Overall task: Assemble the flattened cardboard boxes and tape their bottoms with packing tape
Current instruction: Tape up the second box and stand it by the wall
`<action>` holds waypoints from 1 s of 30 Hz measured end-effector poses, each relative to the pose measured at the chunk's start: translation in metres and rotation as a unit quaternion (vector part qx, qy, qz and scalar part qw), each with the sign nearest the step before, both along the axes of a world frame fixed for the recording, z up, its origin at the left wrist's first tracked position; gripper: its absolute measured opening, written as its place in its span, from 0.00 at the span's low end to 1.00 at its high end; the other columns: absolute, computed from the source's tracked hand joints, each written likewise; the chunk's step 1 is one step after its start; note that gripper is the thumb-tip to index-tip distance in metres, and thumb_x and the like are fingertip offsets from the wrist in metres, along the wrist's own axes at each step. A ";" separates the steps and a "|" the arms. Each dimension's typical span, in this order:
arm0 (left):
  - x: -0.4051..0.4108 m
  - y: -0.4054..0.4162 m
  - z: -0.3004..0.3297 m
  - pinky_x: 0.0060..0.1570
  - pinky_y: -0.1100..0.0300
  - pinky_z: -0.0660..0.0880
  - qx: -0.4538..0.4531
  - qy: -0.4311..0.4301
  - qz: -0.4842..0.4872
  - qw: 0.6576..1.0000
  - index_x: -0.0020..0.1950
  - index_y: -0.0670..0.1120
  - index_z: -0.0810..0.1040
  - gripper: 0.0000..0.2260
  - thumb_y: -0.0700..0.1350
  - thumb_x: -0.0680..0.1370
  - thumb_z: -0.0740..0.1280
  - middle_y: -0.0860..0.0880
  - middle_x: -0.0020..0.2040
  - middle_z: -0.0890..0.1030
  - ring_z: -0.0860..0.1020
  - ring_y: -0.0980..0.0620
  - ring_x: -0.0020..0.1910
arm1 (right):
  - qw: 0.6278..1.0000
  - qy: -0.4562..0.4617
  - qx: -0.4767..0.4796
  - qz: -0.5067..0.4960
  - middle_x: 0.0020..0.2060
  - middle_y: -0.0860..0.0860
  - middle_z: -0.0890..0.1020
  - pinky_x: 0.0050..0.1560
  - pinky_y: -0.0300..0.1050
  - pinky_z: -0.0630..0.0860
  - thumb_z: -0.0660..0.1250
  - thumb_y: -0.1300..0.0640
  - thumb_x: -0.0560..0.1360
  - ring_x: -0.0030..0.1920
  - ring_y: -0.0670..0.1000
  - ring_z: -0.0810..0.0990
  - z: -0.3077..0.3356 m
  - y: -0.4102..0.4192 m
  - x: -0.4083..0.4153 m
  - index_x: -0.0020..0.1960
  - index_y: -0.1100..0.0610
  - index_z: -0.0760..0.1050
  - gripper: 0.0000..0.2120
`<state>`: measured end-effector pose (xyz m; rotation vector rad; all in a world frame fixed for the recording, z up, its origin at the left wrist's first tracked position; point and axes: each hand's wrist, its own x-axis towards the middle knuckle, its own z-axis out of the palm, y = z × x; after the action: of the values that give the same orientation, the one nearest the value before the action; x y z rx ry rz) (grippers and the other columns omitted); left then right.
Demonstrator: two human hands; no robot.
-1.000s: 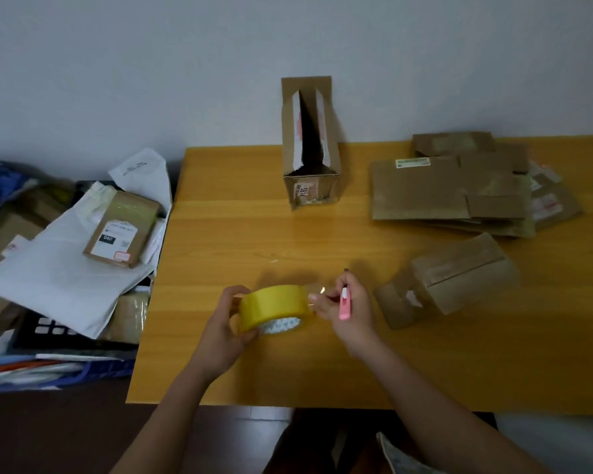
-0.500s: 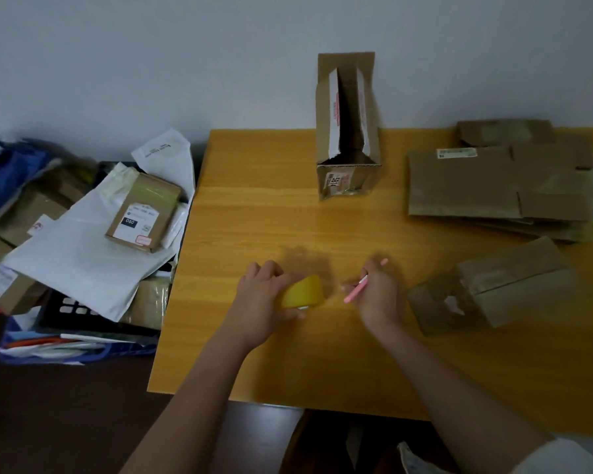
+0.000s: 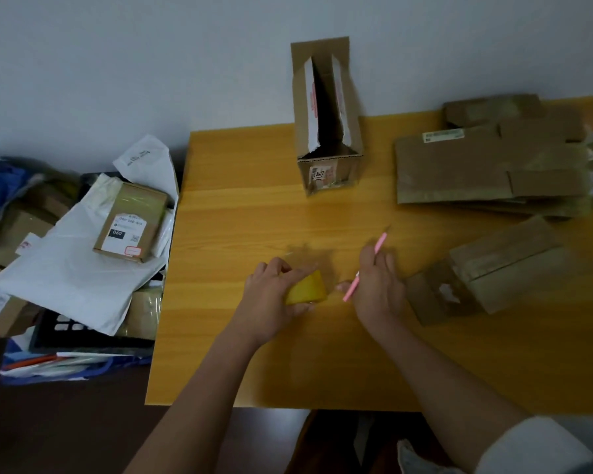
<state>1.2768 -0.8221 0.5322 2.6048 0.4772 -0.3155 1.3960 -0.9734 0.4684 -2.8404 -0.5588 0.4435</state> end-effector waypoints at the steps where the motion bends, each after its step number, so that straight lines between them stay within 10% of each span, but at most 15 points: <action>1: 0.000 0.000 0.001 0.58 0.52 0.64 -0.005 0.003 0.002 1.000 0.73 0.65 0.64 0.31 0.57 0.73 0.72 0.51 0.59 0.68 0.66 0.49 0.56 | 1.000 0.007 0.019 -0.022 0.57 0.56 0.75 0.40 0.48 0.71 0.75 0.47 0.69 0.60 0.55 0.71 0.000 0.000 -0.001 0.71 0.58 0.61 0.38; 13: 0.046 -0.040 0.026 0.70 0.43 0.59 0.112 0.082 0.019 0.990 0.68 0.59 0.72 0.22 0.66 0.77 0.59 0.49 0.67 0.66 0.65 0.46 0.68 | 0.944 -0.011 0.325 -0.060 0.41 0.47 0.78 0.32 0.42 0.76 0.74 0.56 0.72 0.38 0.46 0.78 0.075 -0.071 0.008 0.48 0.46 0.65 0.18; 19: 0.114 -0.101 0.036 0.60 0.59 0.66 -0.122 -0.020 -0.048 0.991 0.75 0.51 0.64 0.22 0.42 0.81 0.62 0.45 0.68 0.68 0.71 0.46 0.65 | 0.928 -0.087 0.288 -0.220 0.51 0.51 0.71 0.45 0.46 0.72 0.78 0.60 0.67 0.53 0.53 0.70 0.092 -0.142 0.019 0.57 0.58 0.68 0.26; 25: 0.148 -0.156 0.033 0.65 0.68 0.63 -0.292 0.004 -0.100 0.951 0.74 0.53 0.64 0.30 0.31 0.76 0.63 0.49 0.72 0.65 0.65 0.50 0.71 | 0.890 0.077 0.380 -0.238 0.57 0.51 0.71 0.43 0.41 0.75 0.70 0.60 0.76 0.54 0.53 0.75 0.078 -0.187 0.021 0.71 0.55 0.61 0.28; 30: 0.124 -0.165 0.020 0.61 0.66 0.71 -0.261 0.002 -0.116 0.958 0.72 0.51 0.69 0.28 0.30 0.75 0.63 0.49 0.59 0.67 0.71 0.50 0.60 | 0.862 0.130 0.440 -0.218 0.60 0.45 0.77 0.47 0.28 0.74 0.62 0.66 0.79 0.53 0.29 0.74 0.077 -0.204 0.031 0.49 0.53 0.68 0.09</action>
<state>1.4009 -0.9875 0.5520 2.1371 0.0665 -0.4558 1.4273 -1.1776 0.5450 -1.8892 -0.0131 0.3482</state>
